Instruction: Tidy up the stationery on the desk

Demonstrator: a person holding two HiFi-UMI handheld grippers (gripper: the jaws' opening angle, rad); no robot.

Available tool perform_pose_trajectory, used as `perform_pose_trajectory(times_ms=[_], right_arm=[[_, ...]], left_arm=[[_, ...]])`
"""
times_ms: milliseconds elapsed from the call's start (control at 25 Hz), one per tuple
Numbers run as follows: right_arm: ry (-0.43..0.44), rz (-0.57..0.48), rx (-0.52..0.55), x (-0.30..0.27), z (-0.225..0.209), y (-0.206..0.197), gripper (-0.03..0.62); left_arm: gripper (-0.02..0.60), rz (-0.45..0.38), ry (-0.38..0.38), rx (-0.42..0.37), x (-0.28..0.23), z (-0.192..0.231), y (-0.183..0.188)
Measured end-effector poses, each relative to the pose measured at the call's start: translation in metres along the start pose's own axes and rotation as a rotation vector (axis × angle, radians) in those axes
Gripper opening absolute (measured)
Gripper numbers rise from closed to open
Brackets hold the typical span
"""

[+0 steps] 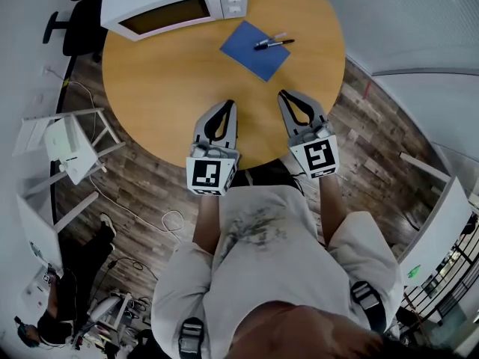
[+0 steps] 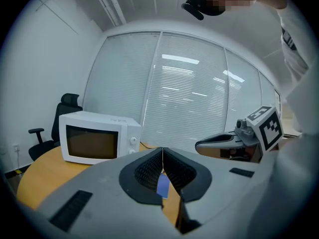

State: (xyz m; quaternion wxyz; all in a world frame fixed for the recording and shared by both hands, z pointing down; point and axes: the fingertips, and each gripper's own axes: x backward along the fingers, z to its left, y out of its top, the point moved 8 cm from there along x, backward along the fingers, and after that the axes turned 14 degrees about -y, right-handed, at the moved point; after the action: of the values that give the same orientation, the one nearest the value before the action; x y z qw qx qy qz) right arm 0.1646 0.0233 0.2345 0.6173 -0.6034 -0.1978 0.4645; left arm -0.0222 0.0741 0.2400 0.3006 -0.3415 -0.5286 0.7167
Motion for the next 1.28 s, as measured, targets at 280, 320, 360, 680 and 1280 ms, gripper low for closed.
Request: perform_pose_trajectory(times_ms=[280, 320, 360, 680, 1280], right_arm=[[-0.001, 0.062, 0.027, -0.033, -0.010, -0.026, 0.064], [-0.002, 0.069, 0.031, -0.039, -0.011, -0.029, 0.064], [-0.002, 0.076, 0.033, -0.045, -0.012, -0.033, 0.064], [-0.002, 0.144, 0.032, -0.083, -0.010, -0.063, 0.065], [0.026, 0.285, 0.015, -0.142, -0.007, -0.131, 0.066]], left_arm=[[0.011, 0.025, -0.059, 0.023, -0.037, 0.019, -0.025], [0.011, 0.029, -0.070, 0.026, -0.043, 0.022, -0.028], [0.011, 0.033, -0.078, 0.031, -0.049, 0.025, -0.032], [0.011, 0.062, -0.113, 0.067, -0.079, 0.050, -0.057], [0.012, 0.115, -0.129, 0.090, -0.120, 0.087, -0.105]])
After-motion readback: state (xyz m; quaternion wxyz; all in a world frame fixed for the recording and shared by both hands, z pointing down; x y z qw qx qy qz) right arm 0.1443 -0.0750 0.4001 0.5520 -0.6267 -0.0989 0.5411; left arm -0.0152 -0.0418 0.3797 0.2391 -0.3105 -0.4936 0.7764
